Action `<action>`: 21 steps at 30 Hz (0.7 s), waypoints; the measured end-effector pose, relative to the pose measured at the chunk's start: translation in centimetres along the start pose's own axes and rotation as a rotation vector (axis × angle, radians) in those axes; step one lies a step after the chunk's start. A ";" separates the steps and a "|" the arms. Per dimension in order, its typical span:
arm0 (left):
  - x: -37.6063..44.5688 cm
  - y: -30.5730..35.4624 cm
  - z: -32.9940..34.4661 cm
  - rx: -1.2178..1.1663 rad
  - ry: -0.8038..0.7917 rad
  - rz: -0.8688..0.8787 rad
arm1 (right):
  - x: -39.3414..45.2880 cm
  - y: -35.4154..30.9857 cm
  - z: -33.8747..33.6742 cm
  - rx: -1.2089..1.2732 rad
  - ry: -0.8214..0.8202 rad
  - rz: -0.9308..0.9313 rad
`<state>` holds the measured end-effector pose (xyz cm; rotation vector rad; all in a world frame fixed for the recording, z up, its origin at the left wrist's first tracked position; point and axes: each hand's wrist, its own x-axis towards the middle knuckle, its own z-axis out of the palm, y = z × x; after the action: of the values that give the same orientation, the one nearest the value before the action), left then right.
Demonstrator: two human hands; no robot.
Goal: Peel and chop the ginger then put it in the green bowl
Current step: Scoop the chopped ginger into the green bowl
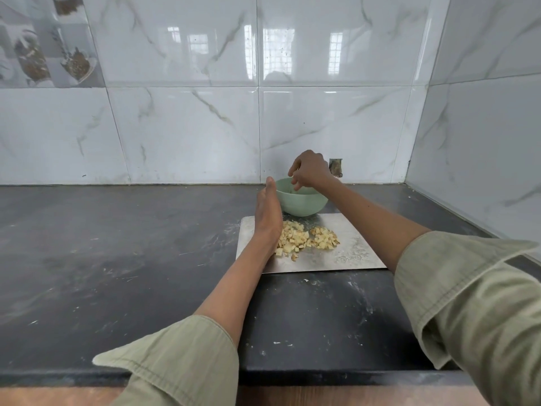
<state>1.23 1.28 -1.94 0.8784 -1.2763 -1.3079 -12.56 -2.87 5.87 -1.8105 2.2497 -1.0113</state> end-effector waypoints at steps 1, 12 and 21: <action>-0.1 0.0 0.0 -0.007 0.003 -0.001 | -0.2 0.2 0.0 0.026 0.044 -0.026; 0.7 -0.3 -0.2 -0.154 0.047 -0.124 | -1.6 -0.2 -0.2 0.158 0.099 -0.099; 1.0 -0.2 -0.4 -0.184 0.047 -0.125 | -11.0 1.4 -1.8 0.445 -0.186 -0.421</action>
<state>1.42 0.16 -2.02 0.8635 -1.0592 -1.4689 -11.27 7.91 2.92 -2.0899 1.4200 -1.2198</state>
